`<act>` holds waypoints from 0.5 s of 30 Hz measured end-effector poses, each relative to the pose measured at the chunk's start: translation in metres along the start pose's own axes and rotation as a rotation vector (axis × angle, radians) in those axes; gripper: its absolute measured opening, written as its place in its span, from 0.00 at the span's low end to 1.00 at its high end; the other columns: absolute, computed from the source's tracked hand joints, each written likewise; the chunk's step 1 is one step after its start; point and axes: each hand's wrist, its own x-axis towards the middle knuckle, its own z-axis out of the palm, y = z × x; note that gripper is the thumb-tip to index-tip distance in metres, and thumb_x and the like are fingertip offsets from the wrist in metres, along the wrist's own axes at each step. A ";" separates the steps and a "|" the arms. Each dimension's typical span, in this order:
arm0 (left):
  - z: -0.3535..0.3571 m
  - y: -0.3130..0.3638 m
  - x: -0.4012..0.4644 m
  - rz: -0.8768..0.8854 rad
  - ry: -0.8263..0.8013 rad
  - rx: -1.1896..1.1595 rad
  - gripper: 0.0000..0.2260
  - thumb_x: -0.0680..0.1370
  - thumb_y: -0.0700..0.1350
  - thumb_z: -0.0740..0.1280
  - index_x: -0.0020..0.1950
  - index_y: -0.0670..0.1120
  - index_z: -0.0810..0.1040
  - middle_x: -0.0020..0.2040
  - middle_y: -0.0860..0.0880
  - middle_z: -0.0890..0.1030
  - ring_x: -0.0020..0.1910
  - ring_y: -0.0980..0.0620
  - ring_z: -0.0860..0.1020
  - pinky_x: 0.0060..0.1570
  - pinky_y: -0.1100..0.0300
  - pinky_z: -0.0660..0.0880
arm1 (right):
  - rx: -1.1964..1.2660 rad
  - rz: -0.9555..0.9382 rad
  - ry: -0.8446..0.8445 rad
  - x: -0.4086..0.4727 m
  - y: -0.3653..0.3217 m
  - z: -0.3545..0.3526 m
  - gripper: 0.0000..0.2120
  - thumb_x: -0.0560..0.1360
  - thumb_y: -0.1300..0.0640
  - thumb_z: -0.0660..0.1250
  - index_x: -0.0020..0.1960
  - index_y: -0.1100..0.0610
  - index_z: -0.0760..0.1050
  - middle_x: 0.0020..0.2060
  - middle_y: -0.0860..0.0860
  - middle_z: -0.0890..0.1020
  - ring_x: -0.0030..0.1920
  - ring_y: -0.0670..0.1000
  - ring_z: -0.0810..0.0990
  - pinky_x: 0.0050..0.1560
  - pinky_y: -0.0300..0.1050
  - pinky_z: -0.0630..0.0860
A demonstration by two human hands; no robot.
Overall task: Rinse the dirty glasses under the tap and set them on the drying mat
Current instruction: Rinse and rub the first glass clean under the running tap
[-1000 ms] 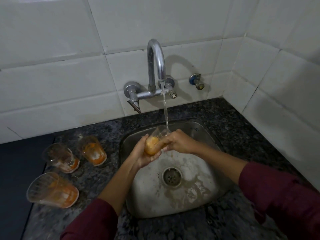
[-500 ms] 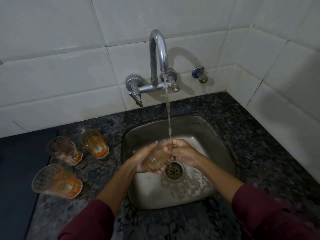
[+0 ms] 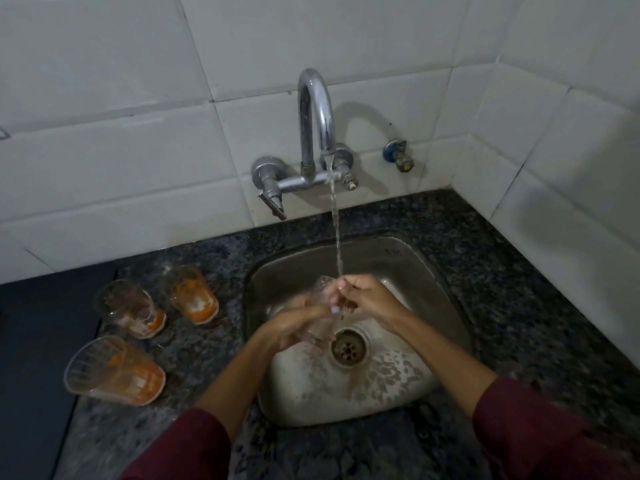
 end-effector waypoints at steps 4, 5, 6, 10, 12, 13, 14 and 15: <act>0.006 0.004 0.010 0.267 0.199 0.314 0.22 0.63 0.44 0.76 0.54 0.48 0.75 0.44 0.51 0.80 0.41 0.53 0.80 0.39 0.62 0.77 | -0.248 -0.077 0.152 0.003 -0.012 0.001 0.16 0.81 0.58 0.57 0.43 0.61 0.80 0.30 0.51 0.81 0.30 0.40 0.79 0.34 0.29 0.72; 0.010 0.005 0.011 0.326 0.283 0.442 0.24 0.63 0.45 0.76 0.56 0.50 0.73 0.45 0.53 0.80 0.42 0.54 0.79 0.39 0.66 0.76 | -0.295 -0.072 0.191 0.004 -0.015 0.004 0.16 0.80 0.57 0.57 0.43 0.61 0.80 0.30 0.51 0.81 0.30 0.42 0.79 0.37 0.31 0.73; 0.014 0.005 0.012 0.389 0.363 0.570 0.25 0.65 0.46 0.76 0.58 0.51 0.70 0.46 0.54 0.79 0.43 0.55 0.79 0.38 0.68 0.76 | -0.331 -0.070 0.227 0.006 -0.018 0.006 0.16 0.80 0.57 0.57 0.42 0.61 0.80 0.30 0.51 0.81 0.31 0.42 0.79 0.38 0.32 0.74; 0.019 0.003 0.013 0.539 0.445 0.651 0.28 0.67 0.51 0.76 0.62 0.52 0.66 0.52 0.53 0.79 0.48 0.55 0.80 0.41 0.59 0.79 | -0.319 -0.109 0.265 0.008 -0.027 0.005 0.12 0.78 0.64 0.59 0.42 0.60 0.80 0.30 0.50 0.80 0.28 0.36 0.78 0.34 0.29 0.74; 0.011 0.009 0.012 0.440 0.199 0.345 0.31 0.64 0.52 0.78 0.63 0.50 0.70 0.56 0.48 0.79 0.49 0.51 0.81 0.42 0.57 0.80 | -0.214 -0.178 0.197 0.005 -0.028 -0.003 0.12 0.78 0.66 0.60 0.41 0.60 0.80 0.31 0.51 0.81 0.30 0.38 0.78 0.35 0.33 0.75; 0.006 0.013 0.010 0.375 0.042 0.145 0.30 0.64 0.50 0.78 0.63 0.47 0.72 0.57 0.44 0.79 0.46 0.47 0.82 0.40 0.55 0.80 | -0.140 -0.209 0.156 0.002 -0.027 -0.006 0.11 0.78 0.65 0.60 0.42 0.61 0.79 0.31 0.52 0.81 0.30 0.39 0.78 0.34 0.34 0.75; 0.002 0.015 0.008 0.313 -0.094 -0.002 0.28 0.65 0.47 0.77 0.62 0.44 0.74 0.55 0.40 0.80 0.42 0.44 0.82 0.37 0.53 0.80 | -0.077 -0.225 0.118 0.000 -0.028 -0.007 0.11 0.79 0.65 0.59 0.42 0.62 0.79 0.32 0.53 0.80 0.30 0.40 0.78 0.33 0.33 0.73; 0.002 0.018 0.005 0.270 -0.177 -0.071 0.24 0.66 0.44 0.76 0.60 0.42 0.76 0.52 0.38 0.80 0.38 0.44 0.82 0.35 0.52 0.80 | -0.052 -0.237 0.094 -0.001 -0.028 -0.008 0.11 0.79 0.64 0.58 0.43 0.62 0.79 0.31 0.54 0.80 0.29 0.40 0.77 0.31 0.32 0.71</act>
